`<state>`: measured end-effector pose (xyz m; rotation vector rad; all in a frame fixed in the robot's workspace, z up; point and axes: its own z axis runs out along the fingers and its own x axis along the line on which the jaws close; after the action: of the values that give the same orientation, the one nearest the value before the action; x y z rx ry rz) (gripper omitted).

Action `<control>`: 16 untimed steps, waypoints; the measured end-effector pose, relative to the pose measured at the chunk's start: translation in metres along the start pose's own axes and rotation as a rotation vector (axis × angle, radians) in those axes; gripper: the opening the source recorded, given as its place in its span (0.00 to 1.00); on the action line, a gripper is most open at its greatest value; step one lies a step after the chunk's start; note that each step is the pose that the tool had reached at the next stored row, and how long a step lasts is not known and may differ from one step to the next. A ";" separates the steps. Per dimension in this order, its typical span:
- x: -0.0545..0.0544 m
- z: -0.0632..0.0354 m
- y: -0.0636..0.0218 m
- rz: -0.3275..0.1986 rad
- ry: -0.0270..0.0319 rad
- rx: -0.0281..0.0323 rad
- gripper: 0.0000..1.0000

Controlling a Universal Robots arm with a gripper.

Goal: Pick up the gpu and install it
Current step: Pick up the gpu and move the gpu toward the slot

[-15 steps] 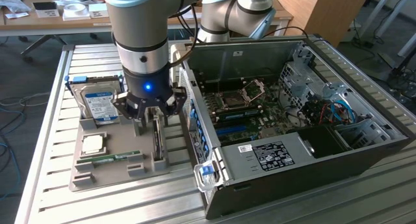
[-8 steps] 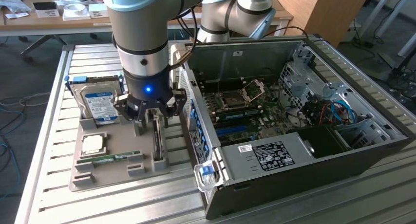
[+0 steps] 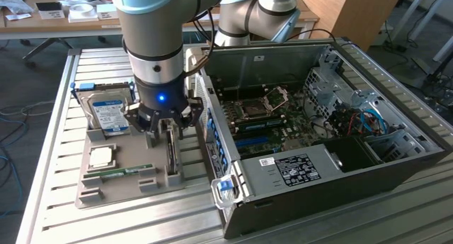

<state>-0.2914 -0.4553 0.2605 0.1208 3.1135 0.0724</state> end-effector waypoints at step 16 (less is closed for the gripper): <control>0.000 0.0073 -0.0003 0.000 0.0000 0.0000 0.53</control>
<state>-0.2914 -0.4553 0.2533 0.1207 3.1135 0.0725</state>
